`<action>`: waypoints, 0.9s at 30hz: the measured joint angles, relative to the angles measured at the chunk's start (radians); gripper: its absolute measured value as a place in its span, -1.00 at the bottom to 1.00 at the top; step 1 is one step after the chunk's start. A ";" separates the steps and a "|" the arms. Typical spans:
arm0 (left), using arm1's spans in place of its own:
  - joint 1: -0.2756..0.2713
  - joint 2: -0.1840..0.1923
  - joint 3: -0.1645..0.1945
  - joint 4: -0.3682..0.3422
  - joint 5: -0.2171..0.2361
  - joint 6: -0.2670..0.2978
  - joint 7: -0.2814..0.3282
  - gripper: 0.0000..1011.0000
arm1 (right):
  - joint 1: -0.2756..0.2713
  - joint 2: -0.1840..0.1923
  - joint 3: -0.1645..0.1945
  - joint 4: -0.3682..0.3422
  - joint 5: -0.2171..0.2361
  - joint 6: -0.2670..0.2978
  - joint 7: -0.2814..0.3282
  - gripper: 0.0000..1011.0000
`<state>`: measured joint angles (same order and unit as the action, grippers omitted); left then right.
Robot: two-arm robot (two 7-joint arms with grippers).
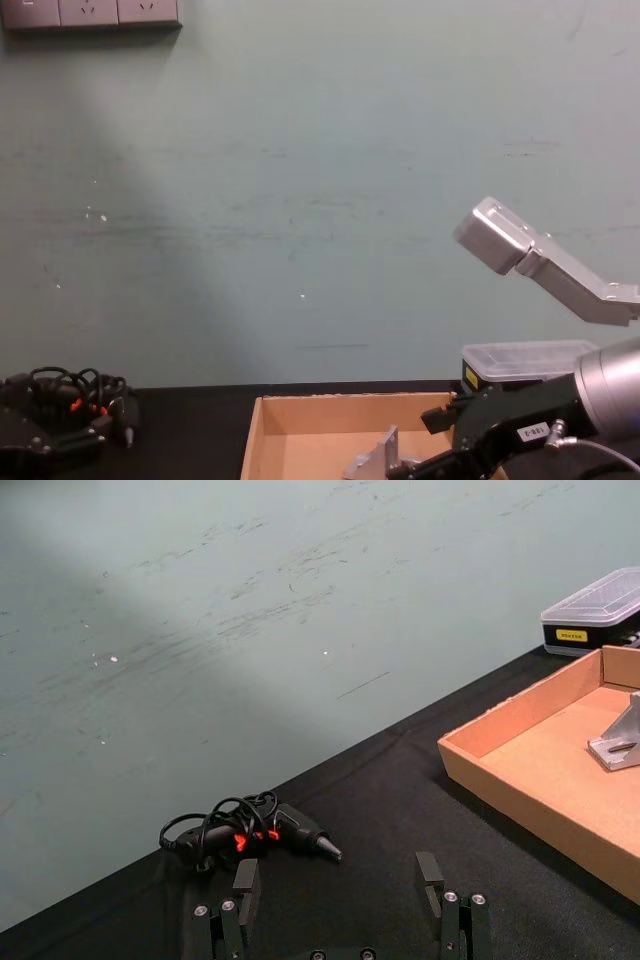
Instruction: Use one hand to pick up the angle iron from the table and place it into the box.
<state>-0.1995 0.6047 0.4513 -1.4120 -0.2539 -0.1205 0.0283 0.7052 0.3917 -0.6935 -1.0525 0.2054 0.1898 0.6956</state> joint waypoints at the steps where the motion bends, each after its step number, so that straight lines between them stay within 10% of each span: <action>1: 0.000 0.000 0.000 0.000 0.000 0.000 0.000 1.00 | -0.003 0.001 0.003 -0.003 0.000 -0.002 0.000 0.98; 27: 0.000 0.000 0.000 0.000 0.000 0.000 0.000 1.00 | -0.179 0.129 0.085 -0.350 0.128 0.045 0.005 0.98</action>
<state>-0.1995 0.6047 0.4514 -1.4120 -0.2539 -0.1205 0.0283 0.5257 0.5204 -0.6088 -1.4027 0.3331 0.2348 0.7007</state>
